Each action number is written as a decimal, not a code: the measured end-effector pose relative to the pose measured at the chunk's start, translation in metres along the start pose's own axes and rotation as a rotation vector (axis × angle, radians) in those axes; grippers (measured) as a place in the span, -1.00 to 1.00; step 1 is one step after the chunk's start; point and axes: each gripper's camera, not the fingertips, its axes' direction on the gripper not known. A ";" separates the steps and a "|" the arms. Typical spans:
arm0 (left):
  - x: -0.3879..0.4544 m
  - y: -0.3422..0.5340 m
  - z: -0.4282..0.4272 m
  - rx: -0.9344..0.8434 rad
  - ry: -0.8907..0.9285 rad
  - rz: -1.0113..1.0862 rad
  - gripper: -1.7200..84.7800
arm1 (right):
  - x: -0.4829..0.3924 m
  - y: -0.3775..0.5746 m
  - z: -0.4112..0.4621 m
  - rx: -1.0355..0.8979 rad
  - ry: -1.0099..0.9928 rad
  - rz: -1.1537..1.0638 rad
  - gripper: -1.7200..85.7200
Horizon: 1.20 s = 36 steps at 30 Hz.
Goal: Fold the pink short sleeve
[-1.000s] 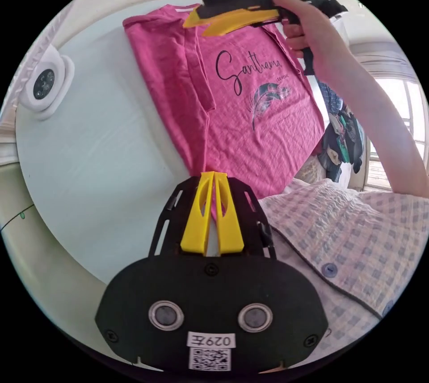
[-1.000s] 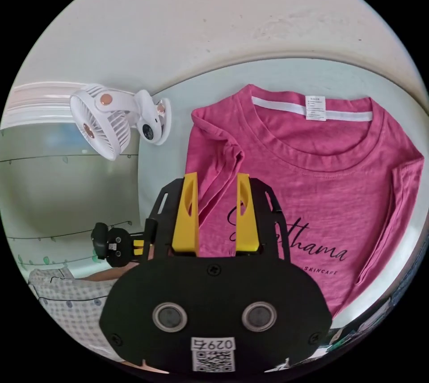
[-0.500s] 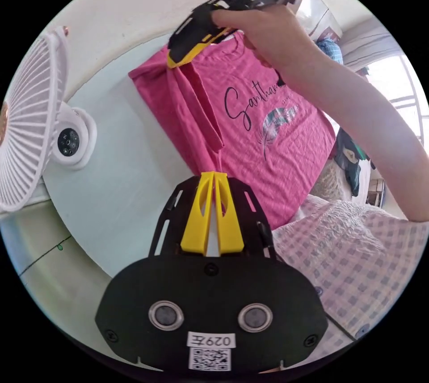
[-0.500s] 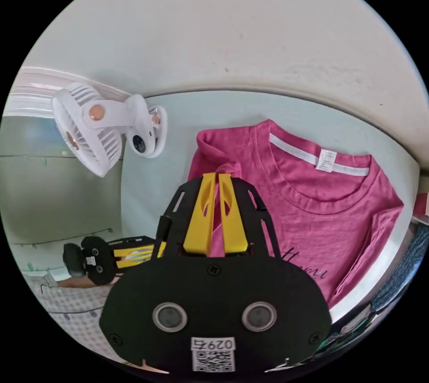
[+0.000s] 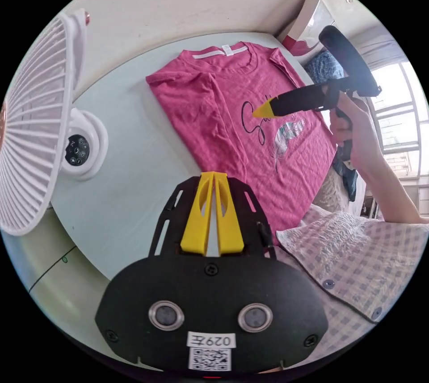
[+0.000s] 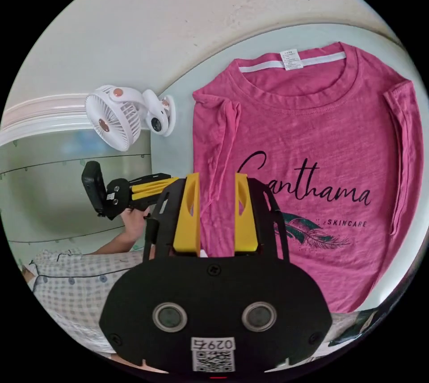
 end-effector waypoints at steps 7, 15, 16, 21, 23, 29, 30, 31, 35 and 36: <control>0.019 -0.009 0.018 -0.059 -0.027 0.047 -0.98 | -0.044 -0.021 0.014 0.027 0.119 -0.179 -0.94; 0.044 0.004 0.021 -0.079 0.001 0.064 -0.98 | -0.096 -0.103 0.041 -0.140 0.424 -0.375 -0.76; 0.048 0.005 0.024 -0.086 0.004 0.064 -0.98 | -0.100 -0.108 0.052 -0.192 0.474 -0.389 -0.75; 0.058 0.011 0.027 -0.098 0.008 0.028 -0.98 | -0.109 -0.105 0.070 -0.236 0.525 -0.459 -0.89; 0.057 0.019 0.026 -0.096 0.009 -0.019 -0.98 | -0.119 -0.101 0.059 -0.153 0.489 -0.493 -0.92; 0.058 0.026 0.022 -0.102 0.071 -0.063 -0.98 | -0.115 -0.107 0.060 -0.271 0.493 -0.482 -0.90; 0.059 0.026 0.022 -0.105 0.076 -0.064 -0.98 | -0.111 -0.106 0.058 -0.282 0.484 -0.471 -0.89; 0.060 0.026 0.020 -0.109 0.082 -0.066 -0.98 | -0.106 -0.102 0.047 -0.274 0.418 -0.458 -0.87; 0.068 0.033 0.007 -0.085 0.068 -0.093 -0.98 | -0.086 -0.059 -0.022 -0.060 0.308 -0.418 -0.78; 0.069 0.034 0.004 -0.078 0.066 -0.099 -0.98 | -0.082 -0.049 -0.032 -0.033 0.296 -0.417 -0.79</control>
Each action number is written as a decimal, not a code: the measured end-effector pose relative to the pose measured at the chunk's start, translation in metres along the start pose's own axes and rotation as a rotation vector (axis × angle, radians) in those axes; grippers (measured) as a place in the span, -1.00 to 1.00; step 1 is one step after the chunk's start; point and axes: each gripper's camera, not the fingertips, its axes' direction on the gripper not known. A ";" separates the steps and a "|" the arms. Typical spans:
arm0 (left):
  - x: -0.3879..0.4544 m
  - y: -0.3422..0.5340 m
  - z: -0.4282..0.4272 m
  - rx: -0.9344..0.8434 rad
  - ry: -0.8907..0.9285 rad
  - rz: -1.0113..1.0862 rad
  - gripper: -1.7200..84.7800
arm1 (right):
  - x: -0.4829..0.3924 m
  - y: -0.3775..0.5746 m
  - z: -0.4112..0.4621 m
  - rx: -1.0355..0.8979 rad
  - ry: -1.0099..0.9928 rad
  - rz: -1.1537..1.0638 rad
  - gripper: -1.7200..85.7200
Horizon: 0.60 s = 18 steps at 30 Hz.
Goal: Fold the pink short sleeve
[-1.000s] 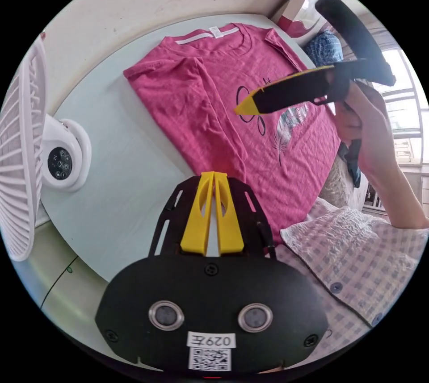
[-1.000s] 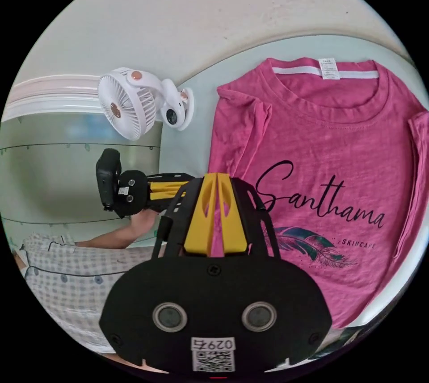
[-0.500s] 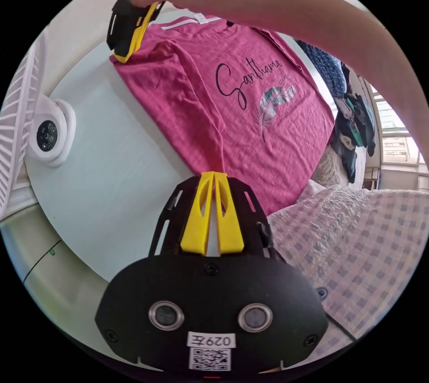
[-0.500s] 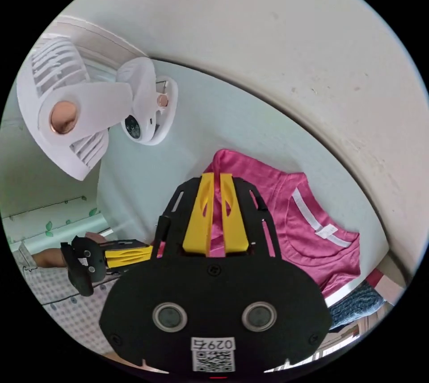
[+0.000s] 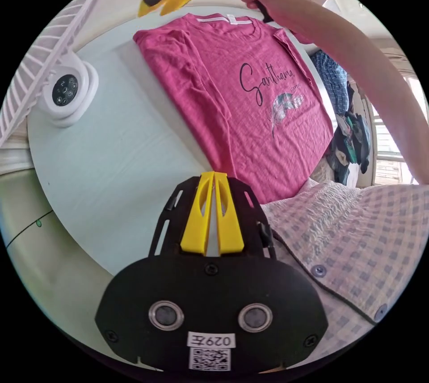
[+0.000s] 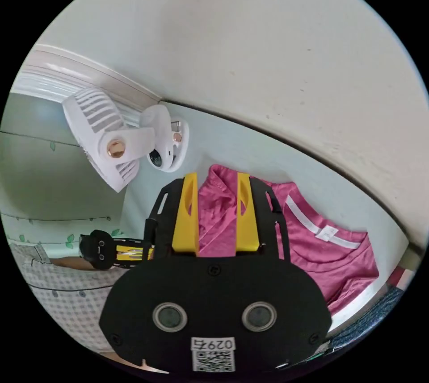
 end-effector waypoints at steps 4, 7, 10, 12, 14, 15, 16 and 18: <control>0.012 -0.003 -0.016 0.043 -0.028 -0.004 -0.98 | 0.012 0.086 -0.030 0.022 -0.070 0.037 -0.94; 0.038 -0.026 -0.028 0.050 -0.176 0.099 -0.98 | 0.023 0.155 -0.038 -0.020 -0.037 0.136 -0.96; 0.065 -0.053 -0.039 0.061 -0.254 0.195 -0.98 | 0.039 0.225 -0.055 -0.003 0.024 0.292 -0.97; 0.074 -0.067 -0.038 0.032 -0.272 0.208 -0.98 | 0.054 0.264 -0.071 0.020 0.050 0.395 -0.97; 0.081 -0.075 -0.036 0.009 -0.310 0.183 -0.98 | 0.075 0.306 -0.098 0.068 0.093 0.485 -0.97; 0.082 -0.076 -0.034 -0.003 -0.308 0.180 -0.98 | 0.080 0.314 -0.105 0.085 0.113 0.500 -0.97; 0.084 -0.077 -0.030 -0.034 -0.308 0.173 -0.98 | 0.090 0.328 -0.120 0.115 0.162 0.518 -0.97; 0.091 -0.075 -0.024 -0.050 -0.354 0.190 -0.98 | 0.110 0.341 -0.138 0.120 0.257 0.540 -0.97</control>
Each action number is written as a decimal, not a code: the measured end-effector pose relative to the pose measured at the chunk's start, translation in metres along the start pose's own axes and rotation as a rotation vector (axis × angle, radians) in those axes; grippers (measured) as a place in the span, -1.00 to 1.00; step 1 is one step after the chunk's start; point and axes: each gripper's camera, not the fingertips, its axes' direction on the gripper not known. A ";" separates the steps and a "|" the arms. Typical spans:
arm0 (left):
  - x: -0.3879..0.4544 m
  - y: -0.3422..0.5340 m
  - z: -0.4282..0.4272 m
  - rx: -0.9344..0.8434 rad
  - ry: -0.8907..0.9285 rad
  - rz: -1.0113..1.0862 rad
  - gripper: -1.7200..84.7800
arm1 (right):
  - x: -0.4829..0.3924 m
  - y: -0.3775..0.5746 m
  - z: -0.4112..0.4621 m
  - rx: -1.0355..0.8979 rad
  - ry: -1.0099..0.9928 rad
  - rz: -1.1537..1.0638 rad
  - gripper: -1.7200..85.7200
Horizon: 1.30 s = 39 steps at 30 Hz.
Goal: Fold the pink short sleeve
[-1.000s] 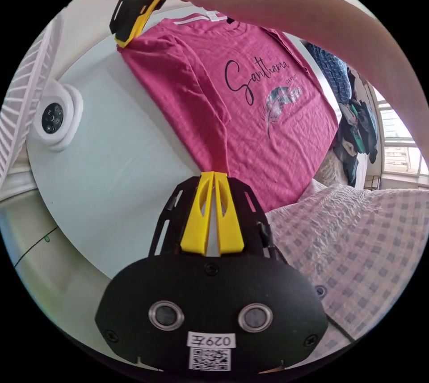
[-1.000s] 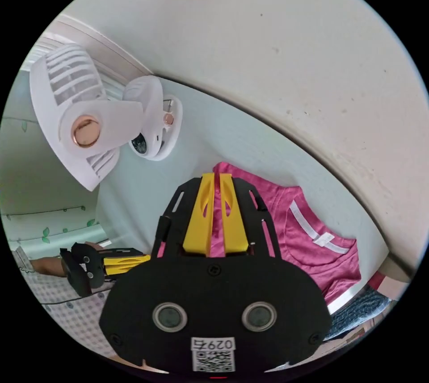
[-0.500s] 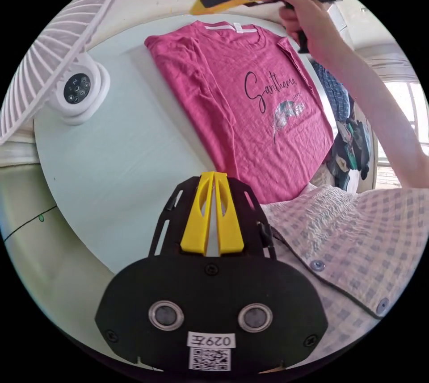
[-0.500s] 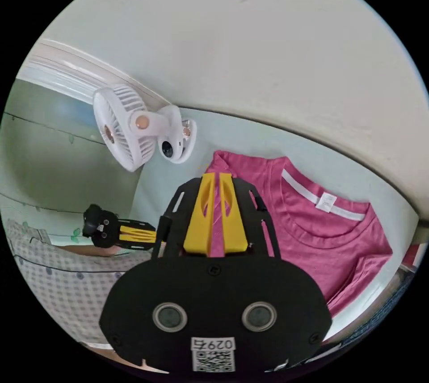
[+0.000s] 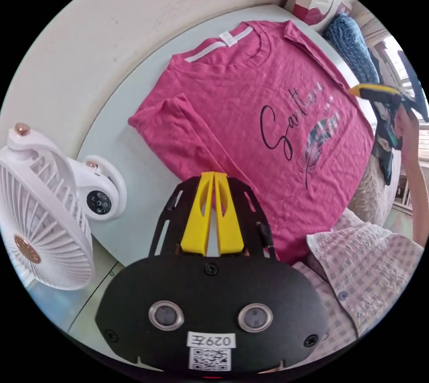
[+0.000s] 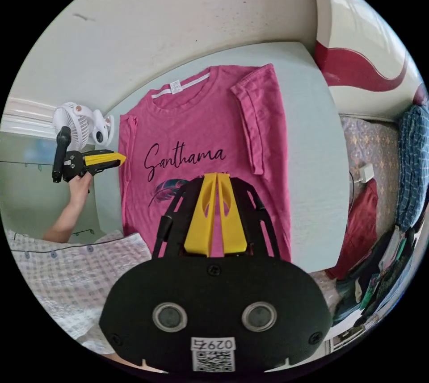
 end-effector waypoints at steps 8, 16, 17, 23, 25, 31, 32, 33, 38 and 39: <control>0.013 0.008 0.008 0.005 -0.127 -0.054 -0.98 | 0.070 -0.023 0.007 -0.135 0.095 -0.028 -0.97; -0.030 0.013 -0.002 -0.017 -0.033 -0.245 -0.98 | 0.113 -0.018 -0.019 -0.157 0.030 -0.194 -0.97; -0.035 0.038 -0.016 0.063 0.025 -0.320 -0.98 | 0.117 0.002 -0.037 -0.079 0.028 -0.248 -0.97; 0.004 0.182 -0.018 0.152 0.292 -0.551 -0.98 | 0.154 0.132 -0.060 -0.171 -0.133 -0.368 -0.97; 0.029 0.212 -0.004 0.105 0.304 -0.598 -0.98 | 0.166 0.163 -0.052 -0.251 -0.118 -0.387 -0.97; 0.068 0.252 0.037 -0.081 0.215 -0.588 -0.98 | 0.210 0.201 -0.034 -0.334 0.034 -0.423 -0.97; 0.066 0.257 0.039 -0.070 0.180 -0.605 -0.98 | 0.220 0.199 -0.037 -0.342 -0.003 -0.395 -0.97; 0.063 0.258 0.042 -0.078 0.189 -0.600 -0.98 | 0.226 0.198 -0.039 -0.349 -0.025 -0.381 -0.97; 0.041 0.324 0.031 0.004 0.167 -0.641 -0.98 | 0.296 0.238 -0.092 -0.212 -0.312 -0.313 -0.96; 0.039 0.338 0.031 0.024 0.180 -0.658 -0.98 | 0.306 0.247 -0.098 -0.197 -0.339 -0.305 -0.95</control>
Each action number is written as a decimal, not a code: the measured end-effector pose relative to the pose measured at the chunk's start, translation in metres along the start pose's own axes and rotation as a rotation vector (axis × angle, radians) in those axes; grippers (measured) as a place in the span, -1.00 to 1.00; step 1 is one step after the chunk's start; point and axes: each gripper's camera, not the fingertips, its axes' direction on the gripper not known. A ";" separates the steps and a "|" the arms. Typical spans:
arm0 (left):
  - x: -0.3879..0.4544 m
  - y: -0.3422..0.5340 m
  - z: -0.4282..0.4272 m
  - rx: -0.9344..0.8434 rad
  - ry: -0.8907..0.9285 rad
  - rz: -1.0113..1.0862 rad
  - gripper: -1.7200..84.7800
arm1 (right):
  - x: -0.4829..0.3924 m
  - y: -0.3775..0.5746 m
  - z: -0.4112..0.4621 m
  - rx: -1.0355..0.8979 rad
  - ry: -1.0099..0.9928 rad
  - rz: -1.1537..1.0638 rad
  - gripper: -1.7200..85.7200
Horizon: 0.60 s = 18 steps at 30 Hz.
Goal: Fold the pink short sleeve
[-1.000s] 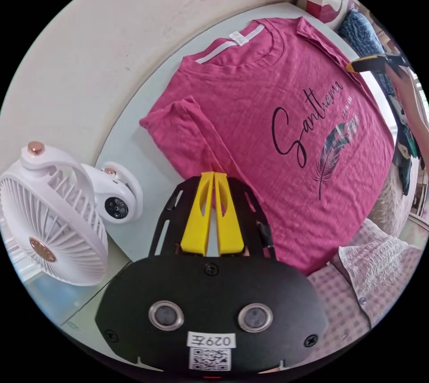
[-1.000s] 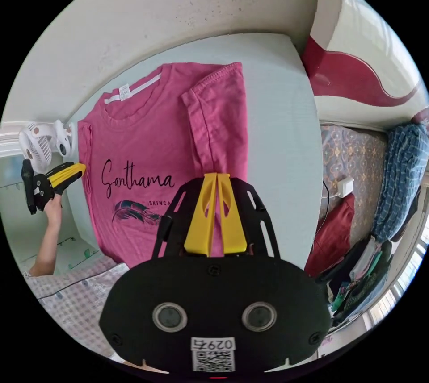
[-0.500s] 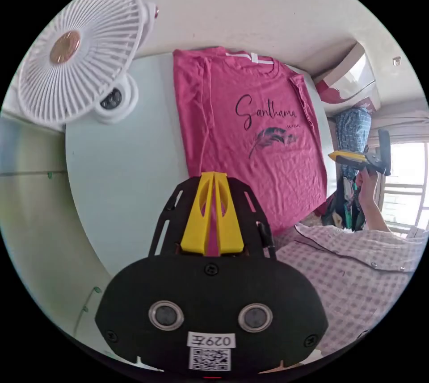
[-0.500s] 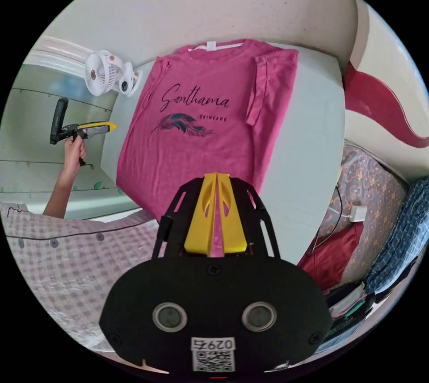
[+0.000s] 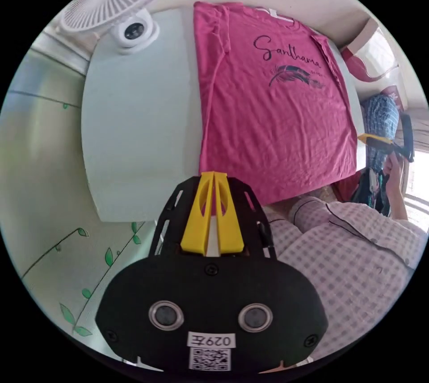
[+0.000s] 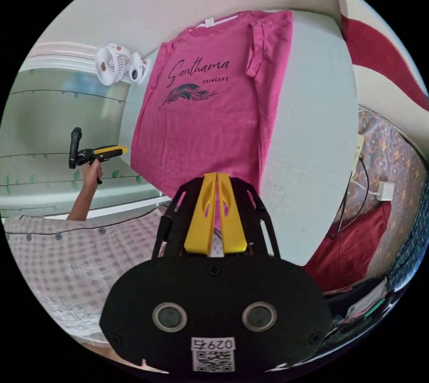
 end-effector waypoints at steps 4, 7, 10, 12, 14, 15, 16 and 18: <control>-0.069 0.068 0.023 -0.004 0.222 -0.058 -0.97 | 0.046 0.098 -0.017 0.032 -0.007 0.201 -0.82; -0.101 0.106 0.051 -0.032 0.314 -0.092 -0.85 | 0.074 0.152 -0.020 0.059 -0.083 0.321 -0.73; -0.126 0.120 0.078 -0.063 0.441 -0.091 -0.69 | 0.088 0.175 -0.026 0.121 -0.091 0.317 -0.70; -0.139 0.118 0.091 -0.060 0.533 -0.070 -0.65 | 0.097 0.179 -0.026 0.120 -0.077 0.307 -0.68; -0.154 0.109 0.098 -0.031 0.585 -0.046 -0.63 | 0.109 0.178 -0.021 0.067 -0.087 0.295 -0.66; -0.156 0.106 0.098 -0.029 0.591 -0.037 -0.63 | 0.111 0.178 -0.020 0.052 -0.093 0.290 -0.65; -0.159 0.101 0.099 -0.031 0.596 -0.024 -0.60 | 0.113 0.177 -0.018 0.029 -0.094 0.273 -0.65; -0.160 0.093 0.101 -0.038 0.617 0.013 -0.58 | 0.115 0.178 -0.016 -0.005 -0.067 0.249 -0.67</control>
